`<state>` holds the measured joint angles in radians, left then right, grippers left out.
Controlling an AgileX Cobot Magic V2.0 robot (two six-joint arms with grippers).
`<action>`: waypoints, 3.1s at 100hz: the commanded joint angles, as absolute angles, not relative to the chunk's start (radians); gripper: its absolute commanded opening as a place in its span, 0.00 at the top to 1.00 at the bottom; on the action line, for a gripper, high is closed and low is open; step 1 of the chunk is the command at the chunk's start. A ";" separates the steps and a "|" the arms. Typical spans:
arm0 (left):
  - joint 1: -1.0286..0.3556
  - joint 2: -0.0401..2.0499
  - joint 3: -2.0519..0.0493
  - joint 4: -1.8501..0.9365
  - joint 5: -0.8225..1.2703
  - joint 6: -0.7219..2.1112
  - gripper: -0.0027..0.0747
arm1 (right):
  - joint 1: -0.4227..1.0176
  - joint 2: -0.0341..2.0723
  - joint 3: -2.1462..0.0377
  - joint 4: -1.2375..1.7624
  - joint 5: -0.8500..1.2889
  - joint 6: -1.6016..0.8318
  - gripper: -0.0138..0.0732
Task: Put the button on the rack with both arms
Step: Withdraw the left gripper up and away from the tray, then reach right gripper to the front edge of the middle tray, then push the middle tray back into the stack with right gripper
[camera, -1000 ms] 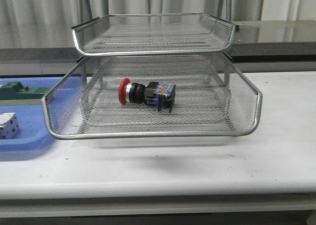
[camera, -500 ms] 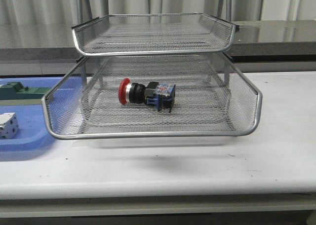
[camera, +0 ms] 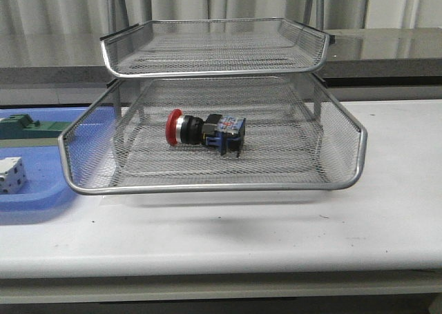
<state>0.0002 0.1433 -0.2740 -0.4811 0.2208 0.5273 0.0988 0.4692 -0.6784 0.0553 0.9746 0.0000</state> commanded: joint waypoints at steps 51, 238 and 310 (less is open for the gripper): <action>0.001 0.152 -0.303 -0.497 0.138 0.518 0.99 | 0.098 0.872 -0.712 0.531 0.924 -0.509 0.92; 0.001 0.152 -0.303 -0.497 0.138 0.518 0.99 | 0.770 1.533 -0.713 0.573 -0.085 -0.955 0.92; 0.001 0.152 -0.303 -0.497 0.138 0.518 0.99 | 0.584 1.665 -0.957 0.551 -0.030 -0.955 0.92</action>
<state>0.0002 0.1414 -0.2740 -0.4811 0.2189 0.5255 0.6113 1.6833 -0.8880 0.5642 0.0065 -0.9476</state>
